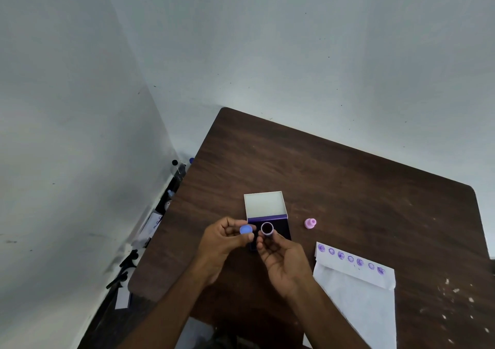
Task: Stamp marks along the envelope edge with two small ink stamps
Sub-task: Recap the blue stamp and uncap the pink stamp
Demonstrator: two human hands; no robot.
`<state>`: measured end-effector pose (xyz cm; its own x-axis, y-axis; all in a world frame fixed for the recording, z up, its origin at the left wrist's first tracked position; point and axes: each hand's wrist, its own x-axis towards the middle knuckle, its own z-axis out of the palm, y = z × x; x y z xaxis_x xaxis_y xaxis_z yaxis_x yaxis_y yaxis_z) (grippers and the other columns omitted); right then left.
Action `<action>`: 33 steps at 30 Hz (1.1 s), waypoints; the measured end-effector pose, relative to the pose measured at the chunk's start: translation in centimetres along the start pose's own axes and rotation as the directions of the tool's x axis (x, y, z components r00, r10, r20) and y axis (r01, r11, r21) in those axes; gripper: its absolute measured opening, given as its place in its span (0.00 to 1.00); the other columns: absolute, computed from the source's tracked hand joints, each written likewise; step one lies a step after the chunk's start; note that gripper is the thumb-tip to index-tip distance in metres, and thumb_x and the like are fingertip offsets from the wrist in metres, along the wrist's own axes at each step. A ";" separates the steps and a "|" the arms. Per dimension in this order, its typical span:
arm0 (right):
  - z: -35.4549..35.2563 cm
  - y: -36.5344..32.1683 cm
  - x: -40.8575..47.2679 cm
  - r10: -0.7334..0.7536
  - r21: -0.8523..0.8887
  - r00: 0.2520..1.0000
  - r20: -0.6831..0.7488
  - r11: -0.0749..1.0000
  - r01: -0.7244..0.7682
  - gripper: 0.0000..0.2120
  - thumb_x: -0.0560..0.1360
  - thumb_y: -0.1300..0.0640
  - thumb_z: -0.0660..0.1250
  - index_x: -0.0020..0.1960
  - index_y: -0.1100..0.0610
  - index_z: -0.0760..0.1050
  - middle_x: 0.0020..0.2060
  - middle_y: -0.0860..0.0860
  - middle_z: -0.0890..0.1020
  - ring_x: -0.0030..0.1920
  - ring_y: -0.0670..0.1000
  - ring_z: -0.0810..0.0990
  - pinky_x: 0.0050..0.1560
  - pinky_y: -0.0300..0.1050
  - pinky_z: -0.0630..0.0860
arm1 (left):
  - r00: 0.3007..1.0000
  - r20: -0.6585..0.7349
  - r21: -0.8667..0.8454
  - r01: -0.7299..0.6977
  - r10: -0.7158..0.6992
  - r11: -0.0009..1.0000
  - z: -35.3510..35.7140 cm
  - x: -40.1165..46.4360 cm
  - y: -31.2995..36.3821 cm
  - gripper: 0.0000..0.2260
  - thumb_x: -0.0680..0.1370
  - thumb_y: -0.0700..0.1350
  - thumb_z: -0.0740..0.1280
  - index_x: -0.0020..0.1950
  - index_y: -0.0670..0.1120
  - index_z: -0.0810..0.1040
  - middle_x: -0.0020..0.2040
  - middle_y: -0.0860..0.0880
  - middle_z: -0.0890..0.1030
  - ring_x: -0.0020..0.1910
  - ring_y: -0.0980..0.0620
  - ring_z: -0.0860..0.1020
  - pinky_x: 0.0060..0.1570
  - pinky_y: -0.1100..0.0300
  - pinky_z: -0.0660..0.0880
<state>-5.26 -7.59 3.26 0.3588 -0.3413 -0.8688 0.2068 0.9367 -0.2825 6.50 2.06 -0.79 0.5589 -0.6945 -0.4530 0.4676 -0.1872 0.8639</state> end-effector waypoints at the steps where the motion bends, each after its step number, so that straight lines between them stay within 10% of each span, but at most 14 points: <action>1: 0.0 0.0 0.0 -0.003 -0.005 1.000 0.002 1.000 0.003 0.12 0.77 0.64 0.63 0.58 0.68 0.77 0.47 0.65 0.84 0.47 0.59 0.83 0.45 0.49 0.80 | 1.000 -0.022 0.000 -0.009 0.009 1.000 0.0 0.0 0.0 0.14 0.69 0.33 0.74 0.53 0.39 0.80 0.49 0.43 0.86 0.49 0.47 0.84 0.47 0.61 0.80; 13: 0.3 0.1 0.4 -0.083 -0.087 0.995 0.051 0.992 0.087 0.09 0.77 0.66 0.63 0.52 0.68 0.80 0.45 0.63 0.84 0.42 0.56 0.82 0.47 0.48 0.79 | 0.981 0.094 0.424 -0.191 0.167 0.885 0.0 0.1 0.6 0.16 0.69 0.37 0.76 0.55 0.45 0.82 0.46 0.50 0.86 0.45 0.54 0.84 0.49 0.62 0.80; 33: 0.5 0.1 0.7 -0.249 -0.340 0.960 0.131 0.898 0.279 0.10 0.73 0.64 0.68 0.54 0.65 0.81 0.48 0.62 0.85 0.47 0.61 0.84 0.52 0.52 0.81 | 0.979 0.007 0.530 -0.177 0.205 0.829 0.1 0.3 2.1 0.31 0.66 0.40 0.78 0.65 0.56 0.72 0.45 0.57 0.83 0.46 0.62 0.82 0.49 0.72 0.76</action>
<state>-4.52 -7.83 2.80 0.4121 -0.5709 -0.7101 -0.0233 0.7725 -0.6346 7.55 1.38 0.94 0.6377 -0.7233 -0.2650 -0.0742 -0.4000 0.9135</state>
